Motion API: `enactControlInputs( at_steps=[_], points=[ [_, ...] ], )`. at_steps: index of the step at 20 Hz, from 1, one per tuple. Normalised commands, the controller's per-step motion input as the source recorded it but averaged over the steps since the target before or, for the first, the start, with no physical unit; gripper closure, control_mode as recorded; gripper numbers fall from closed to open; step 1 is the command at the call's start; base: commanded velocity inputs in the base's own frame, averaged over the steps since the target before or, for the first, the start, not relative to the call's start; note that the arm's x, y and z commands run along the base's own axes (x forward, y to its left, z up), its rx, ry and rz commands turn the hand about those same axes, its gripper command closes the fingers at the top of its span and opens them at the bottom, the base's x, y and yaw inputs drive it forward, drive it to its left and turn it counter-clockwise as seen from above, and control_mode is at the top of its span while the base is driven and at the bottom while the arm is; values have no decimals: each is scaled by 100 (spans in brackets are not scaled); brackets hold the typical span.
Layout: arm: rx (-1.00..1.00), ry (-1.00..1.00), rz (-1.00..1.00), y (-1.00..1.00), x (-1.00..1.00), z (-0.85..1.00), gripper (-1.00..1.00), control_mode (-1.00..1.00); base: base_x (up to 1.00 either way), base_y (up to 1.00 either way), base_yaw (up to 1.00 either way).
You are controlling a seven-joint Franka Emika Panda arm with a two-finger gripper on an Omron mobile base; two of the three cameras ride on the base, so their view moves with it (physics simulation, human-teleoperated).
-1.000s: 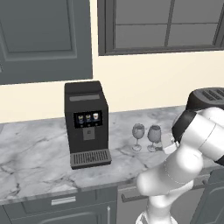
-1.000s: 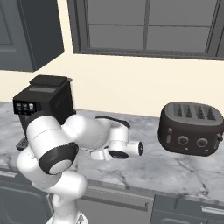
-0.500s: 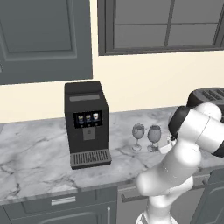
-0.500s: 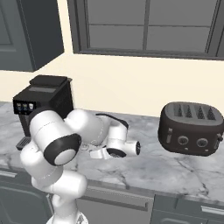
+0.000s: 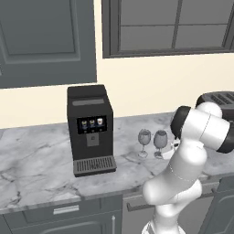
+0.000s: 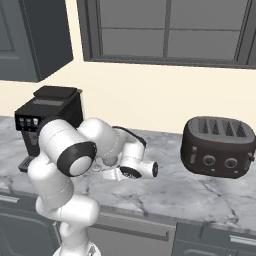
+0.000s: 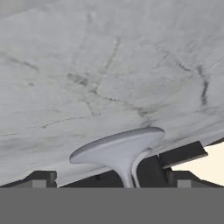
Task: Retrieve the wine glasses from the counter and place one next to each plate.
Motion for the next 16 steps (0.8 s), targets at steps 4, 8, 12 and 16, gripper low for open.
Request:
enactControlInputs(
  at_steps=[4, 8, 12, 16],
  points=[
    [2, 0, -1, 0, 5, 1, 100, -100, 0, 0, 0],
    [1, 0, 0, 0, 0, 7, 100, -100, 0, 0, 0],
    [4, -2, 0, -3, -6, 16, 100, -100, 0, 0, 0],
    [6, -11, 0, -13, -24, 47, 100, -100, 0, 0, 0]
  ],
)
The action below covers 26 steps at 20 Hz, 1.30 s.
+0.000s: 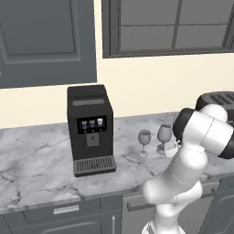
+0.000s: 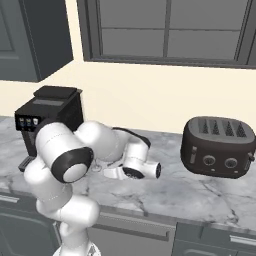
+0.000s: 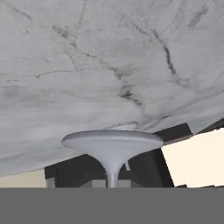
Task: Retrieve the wine glasses from the counter and place one next to each plate.
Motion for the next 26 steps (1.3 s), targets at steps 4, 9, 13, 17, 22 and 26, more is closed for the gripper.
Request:
enactControlInputs(
  at_steps=[4, 9, 13, 17, 22, 26],
  points=[
    [1, -36, -3, -2, -81, 100, 100, -100, 0, 0, 0],
    [-1, -19, -9, 1, -92, 100, 100, -100, 0, 0, 0],
    [-5, -2, -9, 5, -78, 100, 100, -100, 0, 0, 0],
    [-7, -3, -10, 5, -70, 100, 100, -100, 0, 0, 0],
    [-23, -7, 0, 31, -39, 96, 100, -100, 0, 0, 0],
    [-14, -7, 0, 35, -14, 100, 100, -100, 0, 0, 0]
  ],
)
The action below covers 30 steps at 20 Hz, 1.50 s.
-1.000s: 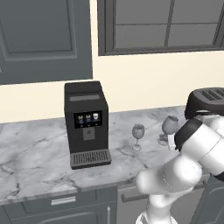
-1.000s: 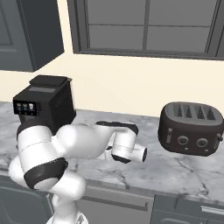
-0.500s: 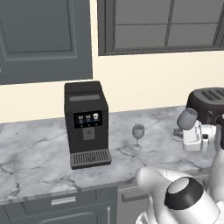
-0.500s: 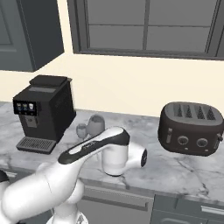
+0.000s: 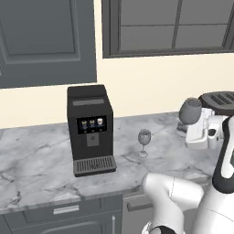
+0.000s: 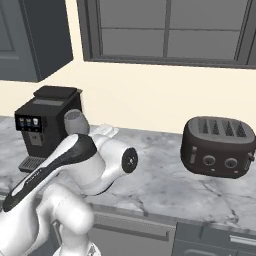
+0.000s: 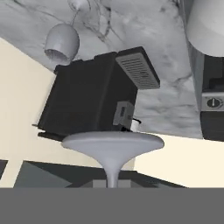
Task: Retrieve the wine glasses from the counter and place one next to each plate.
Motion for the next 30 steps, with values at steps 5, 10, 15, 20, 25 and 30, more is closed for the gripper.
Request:
enactControlInputs(
  at_steps=[5, 10, 15, 20, 25, 30],
  points=[
    [-8, -6, 0, 10, -46, 97, 100, -100, 0, 0, 0],
    [-1, -1, -1, 0, -26, 28, 100, 100, -30, -35, -25],
    [0, 0, 0, 0, 0, 0, 100, 100, -2, -23, -91],
    [0, 0, 0, 0, 0, 0, 100, 100, 0, 0, -100],
    [0, 0, 0, 0, 0, 0, 100, 100, 0, 0, -100],
    [0, 0, 0, 0, 0, 0, 100, 100, 0, 0, -100]
  ],
)
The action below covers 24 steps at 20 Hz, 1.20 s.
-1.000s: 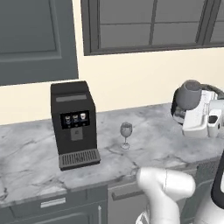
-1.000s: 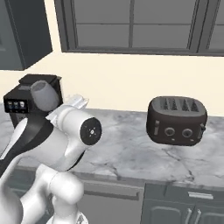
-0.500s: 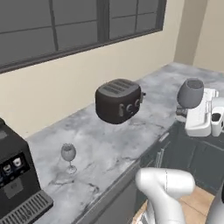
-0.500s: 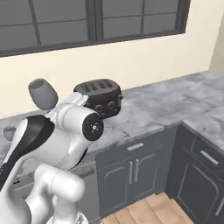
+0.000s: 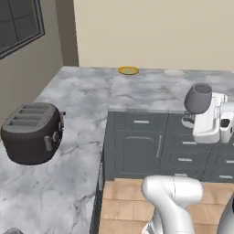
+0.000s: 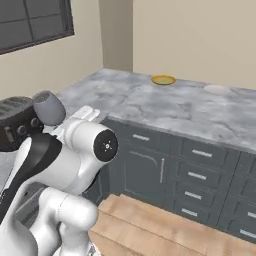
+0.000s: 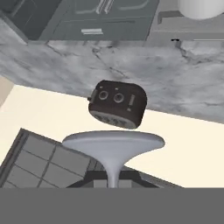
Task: Retrieve the wine glasses from the counter and place one next to each plate.
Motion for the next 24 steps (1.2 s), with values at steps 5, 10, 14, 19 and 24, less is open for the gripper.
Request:
enactControlInputs(
  at_steps=[5, 10, 14, 19, 24],
  points=[
    [0, 0, 0, 0, 0, 0, 100, 100, 7, -87, -61],
    [0, 0, 0, 0, 0, 0, 100, 100, 16, -100, -29],
    [0, 0, 0, 0, 0, 0, 100, 100, 51, -100, -10],
    [0, 0, 0, 0, 0, 0, 100, 100, 48, -100, -11],
    [0, 0, 0, 0, 0, 0, 100, 100, 54, -100, -8]
  ],
)
